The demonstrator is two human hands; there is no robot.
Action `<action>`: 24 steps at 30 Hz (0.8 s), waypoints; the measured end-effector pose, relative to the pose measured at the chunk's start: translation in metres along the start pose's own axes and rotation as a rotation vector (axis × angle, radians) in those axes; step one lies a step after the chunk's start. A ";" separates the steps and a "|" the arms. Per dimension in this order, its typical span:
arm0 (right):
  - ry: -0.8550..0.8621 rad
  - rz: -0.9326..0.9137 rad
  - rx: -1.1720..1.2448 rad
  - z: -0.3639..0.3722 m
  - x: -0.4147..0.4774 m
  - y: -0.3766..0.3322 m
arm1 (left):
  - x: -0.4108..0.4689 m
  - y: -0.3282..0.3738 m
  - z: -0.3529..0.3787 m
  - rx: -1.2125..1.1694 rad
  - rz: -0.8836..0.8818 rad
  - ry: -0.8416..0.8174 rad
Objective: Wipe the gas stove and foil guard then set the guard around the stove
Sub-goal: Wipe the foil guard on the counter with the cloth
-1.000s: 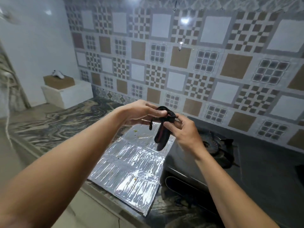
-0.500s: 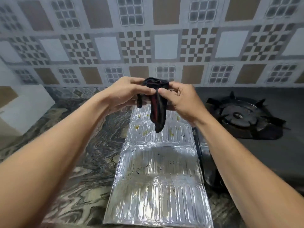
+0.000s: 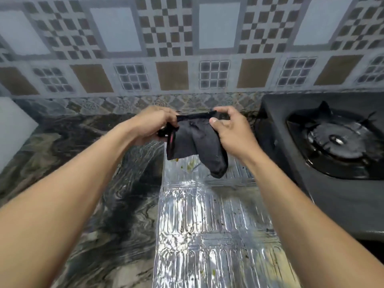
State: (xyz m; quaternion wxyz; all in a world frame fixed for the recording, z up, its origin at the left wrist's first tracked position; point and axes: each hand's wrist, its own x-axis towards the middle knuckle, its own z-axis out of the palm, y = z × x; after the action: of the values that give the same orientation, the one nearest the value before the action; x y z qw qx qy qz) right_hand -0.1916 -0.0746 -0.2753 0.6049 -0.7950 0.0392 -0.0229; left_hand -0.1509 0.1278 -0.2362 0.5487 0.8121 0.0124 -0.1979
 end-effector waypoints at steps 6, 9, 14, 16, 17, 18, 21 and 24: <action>0.039 0.097 -0.038 0.027 0.024 0.027 | 0.043 -0.028 -0.009 0.004 -0.057 -0.085; 0.088 0.109 -0.011 0.035 0.037 0.031 | 0.057 -0.027 -0.003 -0.050 -0.063 -0.134; 0.018 0.039 0.083 0.042 0.051 0.028 | 0.079 -0.016 -0.001 -0.457 -0.171 -0.293; -0.049 0.055 0.129 0.042 0.059 0.030 | 0.091 -0.016 -0.006 -0.558 -0.208 -0.326; -0.049 0.058 0.106 0.042 0.065 0.034 | 0.095 -0.016 -0.008 -0.523 -0.213 -0.343; -0.035 0.051 0.076 0.042 0.072 0.038 | 0.099 -0.017 -0.010 -0.438 -0.211 -0.341; -0.010 0.037 -0.020 0.045 0.093 0.045 | 0.110 -0.021 -0.012 -0.067 -0.142 -0.238; -0.042 0.063 -0.175 0.049 0.109 0.044 | 0.129 -0.050 -0.019 0.343 -0.006 0.029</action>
State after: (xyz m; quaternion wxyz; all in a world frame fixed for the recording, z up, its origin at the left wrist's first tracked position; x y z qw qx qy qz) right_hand -0.0801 -0.0493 -0.3323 0.5344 -0.8434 0.0534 0.0165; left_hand -0.0379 0.1396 -0.3174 0.4011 0.8967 -0.0111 -0.1871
